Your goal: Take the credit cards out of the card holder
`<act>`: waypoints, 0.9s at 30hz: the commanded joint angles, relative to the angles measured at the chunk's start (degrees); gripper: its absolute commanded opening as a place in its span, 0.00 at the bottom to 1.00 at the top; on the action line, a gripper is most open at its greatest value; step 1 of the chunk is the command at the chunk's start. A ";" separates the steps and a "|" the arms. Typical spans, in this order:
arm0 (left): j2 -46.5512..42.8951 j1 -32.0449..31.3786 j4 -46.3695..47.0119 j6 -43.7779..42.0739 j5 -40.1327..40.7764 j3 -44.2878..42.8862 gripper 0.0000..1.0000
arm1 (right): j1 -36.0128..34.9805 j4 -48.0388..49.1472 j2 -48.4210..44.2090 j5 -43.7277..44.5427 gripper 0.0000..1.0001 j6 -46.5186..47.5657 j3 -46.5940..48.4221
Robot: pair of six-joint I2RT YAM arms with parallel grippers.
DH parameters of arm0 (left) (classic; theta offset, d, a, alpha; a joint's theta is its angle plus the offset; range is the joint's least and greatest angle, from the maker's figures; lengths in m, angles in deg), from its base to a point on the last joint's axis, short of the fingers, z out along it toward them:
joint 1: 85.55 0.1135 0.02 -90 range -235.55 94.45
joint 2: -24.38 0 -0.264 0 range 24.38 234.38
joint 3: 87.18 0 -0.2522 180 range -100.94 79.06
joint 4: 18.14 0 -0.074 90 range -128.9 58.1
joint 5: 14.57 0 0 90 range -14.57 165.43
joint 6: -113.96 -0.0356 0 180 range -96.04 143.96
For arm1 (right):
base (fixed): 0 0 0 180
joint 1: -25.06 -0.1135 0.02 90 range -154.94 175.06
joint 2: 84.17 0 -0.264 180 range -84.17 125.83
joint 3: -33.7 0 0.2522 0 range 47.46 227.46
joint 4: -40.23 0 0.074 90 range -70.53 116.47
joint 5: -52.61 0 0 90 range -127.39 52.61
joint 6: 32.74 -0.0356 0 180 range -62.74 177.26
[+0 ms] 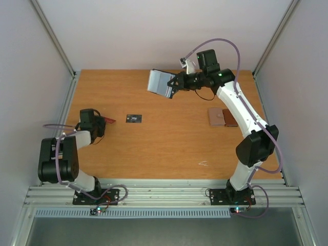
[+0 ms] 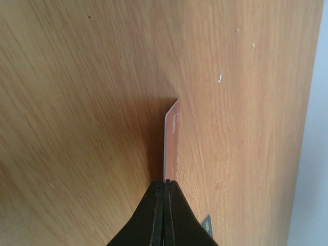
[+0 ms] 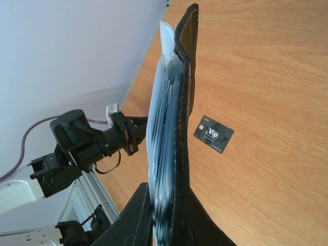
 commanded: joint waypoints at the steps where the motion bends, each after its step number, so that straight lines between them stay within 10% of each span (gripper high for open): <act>1: 2.40 -1.04 1.94 4.34 2.25 -1.68 0.00 | 0.50 -1.26 1.37 -1.43 0.01 1.90 3.56; 27: 9.94 -9.63 -7.35 20.93 11.70 -5.33 0.00 | 3.30 -7.88 3.41 -2.32 0.01 6.27 9.65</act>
